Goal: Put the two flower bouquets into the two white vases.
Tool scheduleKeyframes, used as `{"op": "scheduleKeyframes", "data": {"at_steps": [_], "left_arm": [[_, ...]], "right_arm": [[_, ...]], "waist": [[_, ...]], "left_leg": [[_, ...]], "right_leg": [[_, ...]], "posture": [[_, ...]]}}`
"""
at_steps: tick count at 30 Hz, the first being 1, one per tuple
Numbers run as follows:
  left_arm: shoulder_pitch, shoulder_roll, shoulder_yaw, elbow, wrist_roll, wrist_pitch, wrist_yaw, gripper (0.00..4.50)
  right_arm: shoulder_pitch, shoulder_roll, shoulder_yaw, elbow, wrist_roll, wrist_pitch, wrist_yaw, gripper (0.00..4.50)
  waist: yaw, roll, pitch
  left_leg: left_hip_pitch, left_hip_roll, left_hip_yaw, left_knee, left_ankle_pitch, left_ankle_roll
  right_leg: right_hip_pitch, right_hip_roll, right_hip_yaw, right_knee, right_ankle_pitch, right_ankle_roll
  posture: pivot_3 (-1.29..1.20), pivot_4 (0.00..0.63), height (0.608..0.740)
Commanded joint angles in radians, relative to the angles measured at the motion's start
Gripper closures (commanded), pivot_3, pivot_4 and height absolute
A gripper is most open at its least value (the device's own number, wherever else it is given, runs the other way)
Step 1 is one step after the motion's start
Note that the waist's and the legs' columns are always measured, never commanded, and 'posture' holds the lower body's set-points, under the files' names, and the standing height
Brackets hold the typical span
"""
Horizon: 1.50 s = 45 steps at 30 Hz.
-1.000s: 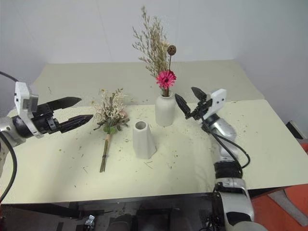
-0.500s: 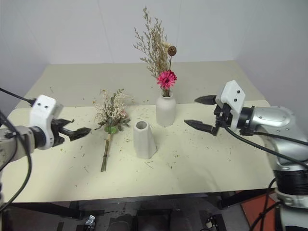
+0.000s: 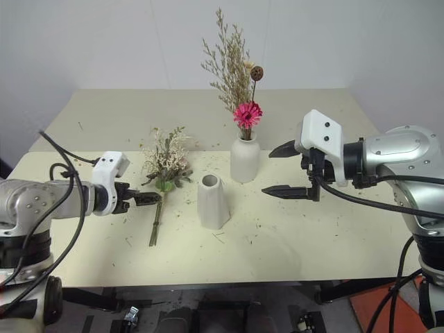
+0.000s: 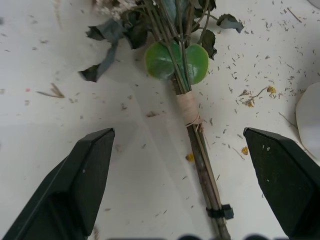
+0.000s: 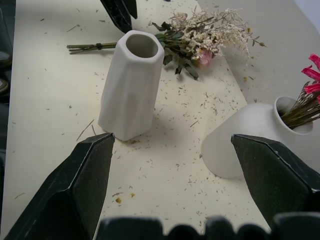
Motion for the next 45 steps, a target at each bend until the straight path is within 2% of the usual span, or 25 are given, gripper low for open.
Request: {"op": "scheduleKeyframes", "data": {"at_steps": [1, 10, 13, 25, 26, 32, 35, 38, 40, 43, 45], "left_arm": [[-0.057, -0.021, -0.037, 0.061, 0.004, 0.005, -0.004, 0.0], [-0.156, -0.076, -0.096, 0.218, 0.085, 0.005, -0.031, 0.0], [-0.185, -0.092, -0.099, 0.261, 0.113, 0.005, -0.047, 0.51], [-0.229, -0.139, -0.101, 0.352, 0.212, -0.009, -0.096, 4.33], [-0.223, -0.141, -0.097, 0.348, 0.224, -0.019, -0.094, 4.43], [-0.212, -0.179, 0.029, 0.267, 0.283, -0.174, -0.042, 4.43], [-0.227, -0.157, 0.085, 0.213, 0.279, -0.234, -0.059, 4.43], [-0.255, -0.159, 0.191, 0.181, 0.255, -0.322, -0.058, 4.43], [-0.262, -0.174, 0.243, 0.137, 0.248, -0.442, -0.062, 4.43], [-0.278, -0.19, 0.304, 0.093, 0.166, -0.598, -0.176, 4.43], [-0.301, -0.201, 0.337, 0.088, 0.087, -0.634, -0.236, 4.43]], "right_arm": [[-0.018, -0.029, -0.069, -0.054, 0.026, 0.028, -0.017, 0.06], [0.045, -0.077, -0.141, -0.129, 0.065, 0.055, -0.023, 0.06], [0.067, -0.089, -0.158, -0.142, 0.074, 0.058, -0.023, 0.0], [0.131, -0.11, -0.17, -0.144, 0.07, 0.054, -0.05, 0.0], [0.135, -0.111, -0.172, -0.142, 0.069, 0.052, -0.051, 0.0], [0.148, -0.111, -0.172, -0.139, 0.067, 0.042, -0.061, 0.0], [0.158, -0.112, -0.181, -0.137, 0.064, 0.037, -0.066, 0.0], [0.176, -0.115, -0.208, -0.137, 0.07, 0.049, -0.08, 0.0], [0.205, -0.113, -0.243, -0.141, 0.078, 0.049, -0.079, 0.0], [0.271, -0.11, -0.302, -0.151, 0.074, 0.022, -0.067, 0.0], [0.303, -0.108, -0.335, -0.161, 0.079, 0.011, -0.064, 0.0]], "waist": [[0.001, 0.0, 0.0], [0.0, 0.0, 0.0], [0.0, 0.0, 0.0], [-0.001, 0.0, 0.0], [-0.001, 0.0, 0.0], [0.0, -0.001, 0.0], [0.0, -0.001, 0.0], [0.0, -0.001, 0.0], [0.002, -0.001, 0.0], [0.005, -0.001, 0.0], [0.007, -0.001, 0.0]], "left_leg": [[0.0, 0.0, 0.0, 0.0, 0.0, 0.0], [0.0, 0.0, 0.0, 0.0, 0.0, 0.0], [0.001, -0.001, 0.0, 0.0, 0.0, 0.0], [0.0, -0.001, 0.0, 0.0, 0.0, 0.0], [0.0, -0.001, 0.0, 0.0, 0.0, 0.0], [0.0, -0.001, 0.0, 0.0, 0.0, 0.0], [0.0, 0.0, 0.0, 0.0, 0.0, 0.0], [-0.001, -0.001, 0.0, 0.0, 0.0, 0.0], [0.0, -0.001, 0.0, 0.0, 0.0, -0.001], [-0.001, -0.001, 0.0, 0.0, 0.0, -0.001], [-0.001, -0.001, 0.001, 0.0, 0.0, -0.001]], "right_leg": [[0.0, 0.0, 0.0, 0.0, 0.0, 0.0], [0.0, 0.0, 0.0, 0.0, 0.0, 0.0], [0.0, 0.0, 0.0, 0.001, 0.0, 0.0], [0.0, 0.0, 0.0, 0.0, 0.0, 0.0], [0.0, 0.0, 0.0, 0.001, 0.0, 0.0], [0.0, 0.0, 0.0, 0.001, 0.0, 0.0], [0.0, 0.0, 0.0, 0.0, 0.0, 0.0], [0.0, -0.001, 0.0, 0.0, 0.0, 0.0], [0.0, -0.001, 0.0, 0.0, 0.0, 0.001], [0.001, -0.002, 0.0, -0.001, 0.001, 0.001], [0.001, -0.003, -0.001, -0.002, 0.001, 0.001]], "posture": [[0.0, 0.15, 0.74], [0.0, 0.15, 0.74], [0.0, 0.15, 0.74], [0.0, 0.15, 0.74], [0.0, 0.15, 0.74], [0.0, 0.15, 0.74], [0.0, 0.15, 0.74], [0.0, 0.15, 0.74], [0.0, 0.15, 0.74], [0.0, 0.15, 0.74], [0.0, 0.15, 0.74]]}}
